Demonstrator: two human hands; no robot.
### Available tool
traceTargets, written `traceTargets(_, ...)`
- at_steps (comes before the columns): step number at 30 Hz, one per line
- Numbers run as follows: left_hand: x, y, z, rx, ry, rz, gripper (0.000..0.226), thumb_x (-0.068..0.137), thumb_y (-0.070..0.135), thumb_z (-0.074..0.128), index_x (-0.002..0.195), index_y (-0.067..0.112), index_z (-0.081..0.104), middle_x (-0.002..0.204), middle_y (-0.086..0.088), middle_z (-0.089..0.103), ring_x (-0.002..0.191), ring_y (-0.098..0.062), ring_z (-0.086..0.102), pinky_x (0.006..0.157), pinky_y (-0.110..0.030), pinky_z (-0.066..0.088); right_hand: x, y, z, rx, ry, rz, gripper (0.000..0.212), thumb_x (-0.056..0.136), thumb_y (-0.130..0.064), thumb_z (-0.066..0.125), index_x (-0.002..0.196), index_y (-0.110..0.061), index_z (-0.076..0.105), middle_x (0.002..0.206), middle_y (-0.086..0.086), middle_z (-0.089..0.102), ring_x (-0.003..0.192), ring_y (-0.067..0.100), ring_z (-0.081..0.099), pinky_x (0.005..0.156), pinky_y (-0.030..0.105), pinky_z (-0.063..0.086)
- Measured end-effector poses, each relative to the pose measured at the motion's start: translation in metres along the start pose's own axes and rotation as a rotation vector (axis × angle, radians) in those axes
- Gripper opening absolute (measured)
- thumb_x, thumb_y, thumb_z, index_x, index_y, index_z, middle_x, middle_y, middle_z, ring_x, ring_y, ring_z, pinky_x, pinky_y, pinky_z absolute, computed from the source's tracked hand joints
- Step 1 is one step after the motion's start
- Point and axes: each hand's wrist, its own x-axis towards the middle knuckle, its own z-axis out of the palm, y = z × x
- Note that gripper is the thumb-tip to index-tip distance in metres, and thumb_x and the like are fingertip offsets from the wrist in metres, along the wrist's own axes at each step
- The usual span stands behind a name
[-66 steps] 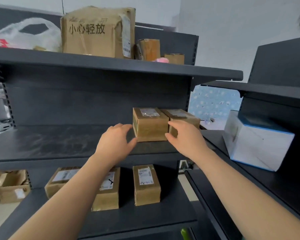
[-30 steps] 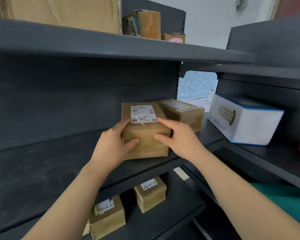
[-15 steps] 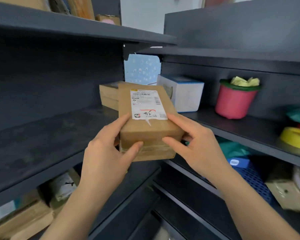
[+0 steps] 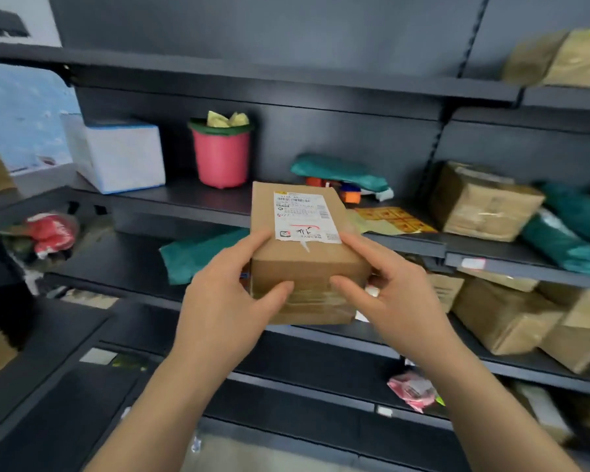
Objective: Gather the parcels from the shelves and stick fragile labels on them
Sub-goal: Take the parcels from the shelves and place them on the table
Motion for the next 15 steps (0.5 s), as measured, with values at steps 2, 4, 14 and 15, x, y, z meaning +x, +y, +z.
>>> traceTargets(2,-0.005,0.02,0.045,-0.065,-0.073,0.027,0.068,0.067,0.039,0.079,0.126,0.052,0.047,0.102,0.04,0.049,0.099,0.022,0.044,0.073,-0.006,0.037,-0.024,0.025,-0.037,-0.069,0.049,0.051,0.061,0.078,-0.041,0.066,0.136,-0.039,0.047,0.137,-0.018,0.049,0.118,-0.004,0.046,0.098,0.024,0.045)
traceTargets(4,-0.009,0.04,0.087,-0.128,-0.158,0.061,0.069,0.068,0.04,0.078,0.126,0.055,0.044,0.101,0.042,0.047,0.098,0.026,0.042,0.07,-0.005,0.037,-0.047,0.045,-0.072,-0.127,0.106,0.12,0.059,0.078,-0.038,0.068,0.134,-0.037,0.05,0.133,-0.018,0.052,0.115,-0.004,0.048,0.096,0.021,0.044)
traceTargets(14,-0.017,0.148,0.271,-0.382,-0.578,0.202,0.068,0.067,0.04,0.079,0.123,0.059,0.045,0.109,0.031,0.054,0.1,0.009,0.053,0.077,-0.016,0.049,-0.147,0.122,-0.216,-0.399,0.382,0.477,0.057,0.078,-0.039,0.07,0.132,-0.04,0.05,0.117,-0.028,0.054,0.103,-0.007,0.052,0.087,0.013,0.043)
traceTargets(15,-0.017,0.158,0.29,-0.405,-0.615,0.216,0.067,0.067,0.04,0.079,0.122,0.059,0.045,0.109,0.031,0.054,0.1,0.007,0.054,0.077,-0.017,0.049,-0.155,0.129,-0.228,-0.429,0.407,0.511,0.057,0.079,-0.039,0.07,0.132,-0.041,0.049,0.115,-0.028,0.053,0.102,-0.006,0.052,0.086,0.014,0.044)
